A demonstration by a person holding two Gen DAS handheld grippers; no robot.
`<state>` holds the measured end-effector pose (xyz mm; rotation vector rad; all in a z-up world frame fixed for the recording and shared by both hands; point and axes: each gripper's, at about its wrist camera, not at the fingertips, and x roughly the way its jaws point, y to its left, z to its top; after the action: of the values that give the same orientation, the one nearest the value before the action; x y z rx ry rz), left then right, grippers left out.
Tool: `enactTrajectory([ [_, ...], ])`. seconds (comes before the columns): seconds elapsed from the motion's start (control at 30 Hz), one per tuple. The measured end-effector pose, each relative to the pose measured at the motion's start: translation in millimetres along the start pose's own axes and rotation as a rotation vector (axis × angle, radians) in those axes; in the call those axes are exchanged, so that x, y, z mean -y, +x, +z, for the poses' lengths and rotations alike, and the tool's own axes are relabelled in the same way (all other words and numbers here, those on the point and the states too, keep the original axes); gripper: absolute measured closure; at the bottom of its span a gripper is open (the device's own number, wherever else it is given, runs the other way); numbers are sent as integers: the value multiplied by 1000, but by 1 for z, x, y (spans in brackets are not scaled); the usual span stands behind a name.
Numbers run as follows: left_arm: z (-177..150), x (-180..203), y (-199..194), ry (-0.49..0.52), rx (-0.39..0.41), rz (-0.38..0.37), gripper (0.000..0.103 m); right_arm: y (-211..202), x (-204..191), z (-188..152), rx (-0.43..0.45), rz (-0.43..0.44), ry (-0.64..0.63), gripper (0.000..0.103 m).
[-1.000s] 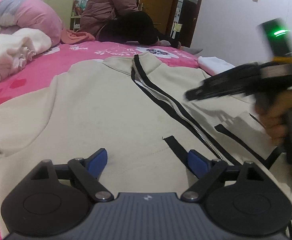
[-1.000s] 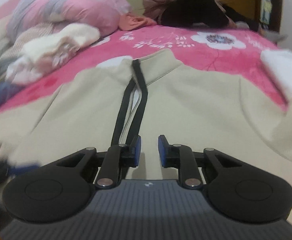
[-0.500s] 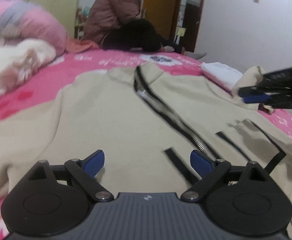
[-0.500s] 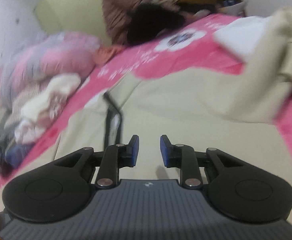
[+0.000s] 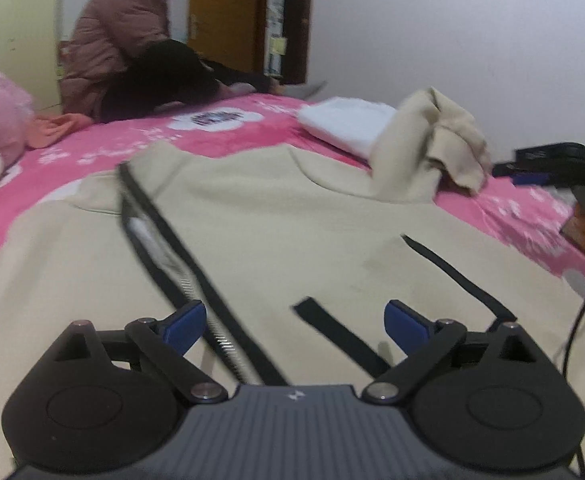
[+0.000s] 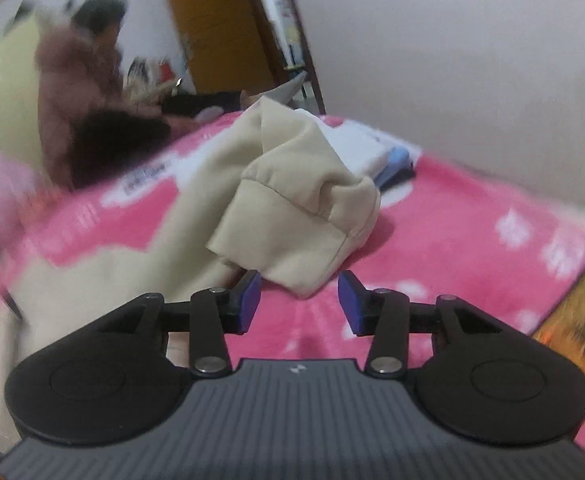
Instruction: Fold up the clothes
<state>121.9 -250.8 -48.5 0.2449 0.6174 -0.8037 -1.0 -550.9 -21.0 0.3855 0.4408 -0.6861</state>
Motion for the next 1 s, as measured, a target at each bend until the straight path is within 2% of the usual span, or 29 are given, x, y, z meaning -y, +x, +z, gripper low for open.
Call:
enactTrajectory([
  [0.17, -7, 10, 15, 54, -37, 15, 5, 30, -40, -11, 48, -50, -369, 59],
  [0.23, -8, 10, 16, 56, -38, 13, 4, 47, -50, -12, 47, -57, -478, 49],
  [0.3, -9, 9, 17, 56, -37, 11, 3, 60, -53, -14, 27, -73, -530, 45],
  [0.47, -10, 10, 19, 61, -36, 13, 1, 87, -58, -16, -10, -100, -602, 45],
  [0.5, -10, 10, 19, 61, -37, 13, 1, 92, -58, -17, -15, -106, -613, 48],
  [0.6, -10, 10, 20, 65, -37, 15, 1, 94, -52, -12, -10, -131, -569, 69],
  [0.67, -10, 10, 20, 68, -36, 17, 0, 95, -47, -8, -14, -130, -533, 77],
  [0.73, -9, 9, 20, 66, -36, 15, 0, 94, -45, -5, 0, -137, -518, 91],
  [0.8, -10, 8, 21, 61, -35, 10, 0, 85, -44, -4, 31, -144, -526, 97],
  [0.87, -10, 8, 21, 59, -34, 8, 0, 73, -42, 0, 68, -154, -534, 97],
  [1.0, -11, 8, 21, 59, -31, 8, 0, 28, -29, 31, 144, -135, -466, 98],
])
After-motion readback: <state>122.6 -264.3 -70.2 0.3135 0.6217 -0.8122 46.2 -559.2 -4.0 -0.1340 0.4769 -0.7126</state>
